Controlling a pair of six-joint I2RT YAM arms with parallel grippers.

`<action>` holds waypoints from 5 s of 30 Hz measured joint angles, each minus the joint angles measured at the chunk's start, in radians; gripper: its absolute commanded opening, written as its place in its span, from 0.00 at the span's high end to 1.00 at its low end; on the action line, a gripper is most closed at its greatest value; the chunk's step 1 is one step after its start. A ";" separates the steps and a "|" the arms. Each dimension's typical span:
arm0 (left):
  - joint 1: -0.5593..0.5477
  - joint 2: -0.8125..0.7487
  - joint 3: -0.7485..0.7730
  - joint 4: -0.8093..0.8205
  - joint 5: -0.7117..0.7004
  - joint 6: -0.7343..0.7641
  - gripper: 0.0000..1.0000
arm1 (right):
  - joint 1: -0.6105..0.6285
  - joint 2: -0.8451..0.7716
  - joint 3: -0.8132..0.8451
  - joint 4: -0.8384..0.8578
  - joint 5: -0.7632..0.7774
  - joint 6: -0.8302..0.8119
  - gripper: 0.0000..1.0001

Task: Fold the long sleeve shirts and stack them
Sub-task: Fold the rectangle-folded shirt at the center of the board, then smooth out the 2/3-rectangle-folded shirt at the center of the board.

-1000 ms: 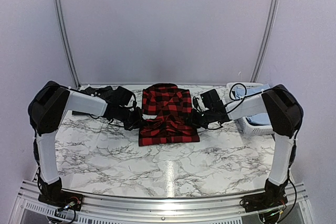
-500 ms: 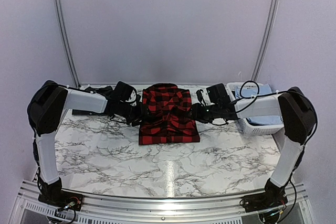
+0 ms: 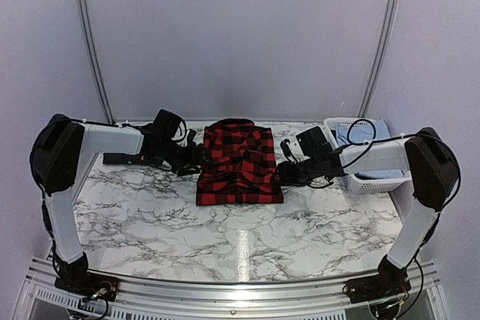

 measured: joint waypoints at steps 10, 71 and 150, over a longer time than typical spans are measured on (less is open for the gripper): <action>-0.003 -0.094 -0.140 -0.058 -0.012 0.037 0.42 | 0.044 0.000 -0.002 -0.038 0.018 -0.046 0.60; 0.084 0.230 0.274 0.067 -0.018 -0.108 0.36 | -0.051 0.347 0.504 -0.114 0.174 -0.051 0.54; -0.096 0.268 0.319 0.020 -0.177 -0.068 0.78 | 0.054 0.222 0.466 -0.165 0.204 -0.117 0.62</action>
